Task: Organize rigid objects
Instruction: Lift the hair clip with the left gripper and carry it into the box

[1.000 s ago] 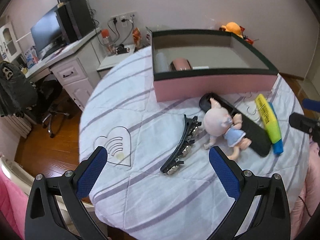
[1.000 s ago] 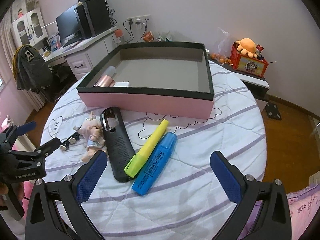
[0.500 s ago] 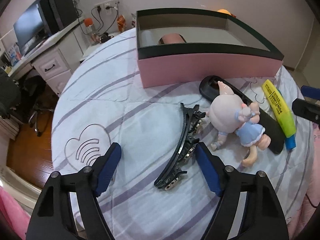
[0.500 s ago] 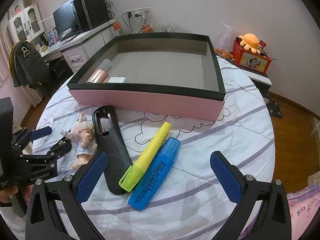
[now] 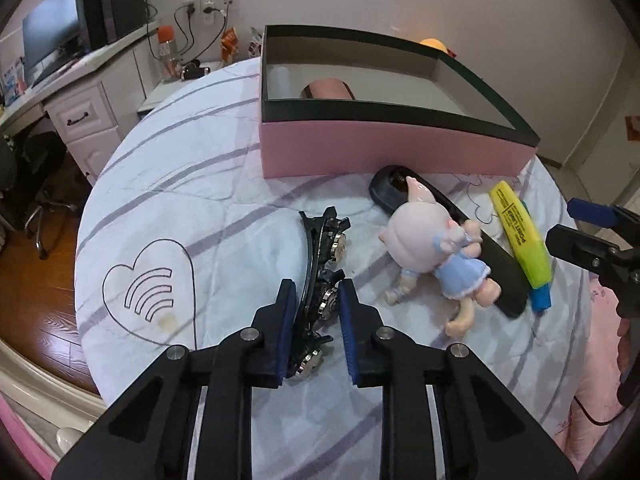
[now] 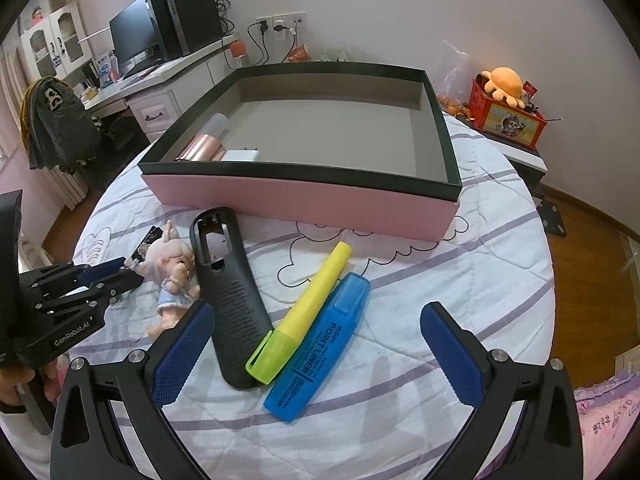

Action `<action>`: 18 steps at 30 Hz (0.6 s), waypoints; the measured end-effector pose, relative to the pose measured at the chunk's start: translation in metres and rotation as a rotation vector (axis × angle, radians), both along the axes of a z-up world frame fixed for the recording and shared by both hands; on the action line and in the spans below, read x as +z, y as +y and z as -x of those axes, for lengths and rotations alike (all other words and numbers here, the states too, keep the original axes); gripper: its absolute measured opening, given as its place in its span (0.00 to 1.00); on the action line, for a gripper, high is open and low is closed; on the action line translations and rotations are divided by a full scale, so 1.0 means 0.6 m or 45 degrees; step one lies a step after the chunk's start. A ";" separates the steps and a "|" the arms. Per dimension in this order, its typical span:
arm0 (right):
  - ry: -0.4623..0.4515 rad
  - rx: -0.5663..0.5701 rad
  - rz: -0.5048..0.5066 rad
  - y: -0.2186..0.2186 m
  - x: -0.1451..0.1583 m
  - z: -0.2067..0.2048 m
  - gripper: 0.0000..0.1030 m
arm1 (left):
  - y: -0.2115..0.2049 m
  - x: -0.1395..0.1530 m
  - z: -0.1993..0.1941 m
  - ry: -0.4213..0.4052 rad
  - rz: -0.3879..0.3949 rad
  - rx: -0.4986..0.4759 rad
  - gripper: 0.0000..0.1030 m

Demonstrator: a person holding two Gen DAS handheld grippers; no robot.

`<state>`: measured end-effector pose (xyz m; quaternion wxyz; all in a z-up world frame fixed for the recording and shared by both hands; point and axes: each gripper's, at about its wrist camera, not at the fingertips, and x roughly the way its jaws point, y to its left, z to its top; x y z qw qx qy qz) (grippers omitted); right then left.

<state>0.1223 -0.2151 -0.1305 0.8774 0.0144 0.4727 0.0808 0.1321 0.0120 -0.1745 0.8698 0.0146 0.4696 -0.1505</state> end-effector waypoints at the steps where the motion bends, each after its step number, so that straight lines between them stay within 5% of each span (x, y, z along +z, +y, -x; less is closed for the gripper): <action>1: -0.002 0.002 -0.003 0.000 0.001 0.003 1.00 | 0.000 0.001 0.004 0.004 0.011 -0.003 0.20; 18: -0.036 -0.010 -0.035 -0.018 0.017 0.039 1.00 | -0.013 0.071 0.054 -0.116 0.015 -0.036 0.17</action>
